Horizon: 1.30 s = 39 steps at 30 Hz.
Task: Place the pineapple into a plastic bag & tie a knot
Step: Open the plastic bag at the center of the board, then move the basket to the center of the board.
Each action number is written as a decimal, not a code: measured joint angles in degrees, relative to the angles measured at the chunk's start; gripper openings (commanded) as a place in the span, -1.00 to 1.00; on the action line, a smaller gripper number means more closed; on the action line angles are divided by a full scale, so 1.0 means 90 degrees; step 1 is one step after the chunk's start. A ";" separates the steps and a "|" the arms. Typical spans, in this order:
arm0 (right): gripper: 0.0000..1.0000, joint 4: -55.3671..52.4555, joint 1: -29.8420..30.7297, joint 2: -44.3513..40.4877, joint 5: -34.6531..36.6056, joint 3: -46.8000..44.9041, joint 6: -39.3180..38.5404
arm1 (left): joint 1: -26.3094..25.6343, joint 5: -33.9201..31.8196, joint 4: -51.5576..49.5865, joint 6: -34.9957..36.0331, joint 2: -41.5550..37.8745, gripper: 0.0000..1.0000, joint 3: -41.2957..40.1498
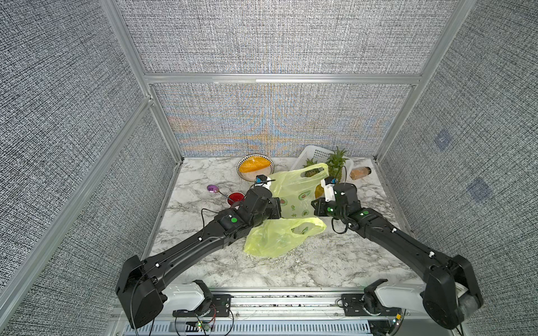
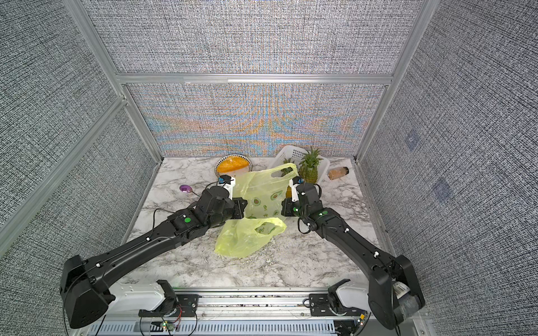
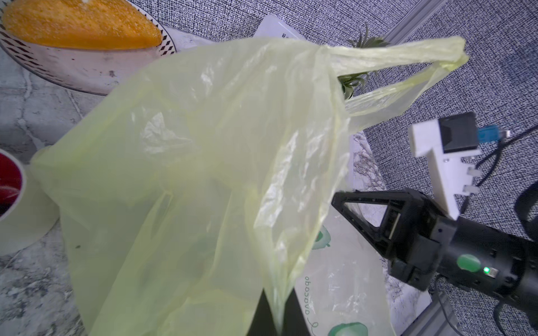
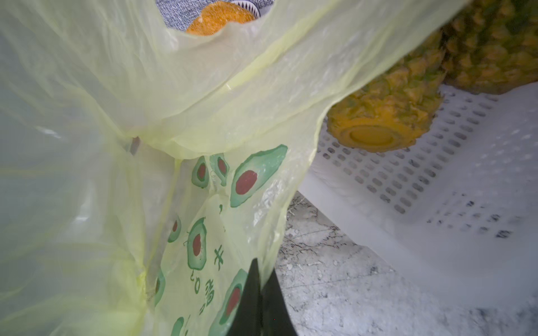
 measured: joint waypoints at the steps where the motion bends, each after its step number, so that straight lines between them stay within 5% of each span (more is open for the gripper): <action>1: -0.82 -0.0049 -0.0027 0.0051 -0.0034 0.0019 -0.0066 | 0.0000 -0.0017 0.0007 -0.0046 0.0039 -1.00 0.0007; 4: -0.26 -0.0240 -0.0068 0.0231 -0.0151 0.0231 -0.0238 | 0.0000 -0.0284 -0.0136 -0.0345 0.0136 -1.00 0.0039; 9: 0.23 -0.0733 -0.0325 -0.0041 -0.0333 0.0755 -0.0454 | 0.0002 -0.0794 -0.0539 -0.0704 0.0243 -1.00 0.0172; 15: 0.35 -0.0872 -0.0942 -0.1056 0.0197 0.0729 -0.0070 | 0.0000 -0.1022 -0.0831 -0.0918 0.0277 -1.00 0.0199; 19: 0.36 -0.1042 -0.1219 -0.0590 0.1377 0.0697 0.0794 | 0.0000 -0.1044 -0.0862 -0.0969 0.0289 -1.00 0.0177; 30: 0.14 -0.1122 -0.1593 0.1885 0.1863 0.1593 0.1637 | 0.0000 -0.1088 -0.0746 -0.0908 0.0223 -1.00 0.0163; 39: -0.84 -0.0709 -0.1940 0.1994 0.1809 0.1185 0.1974 | 0.0000 -0.1428 -0.0585 -0.0855 0.0005 -1.00 0.0087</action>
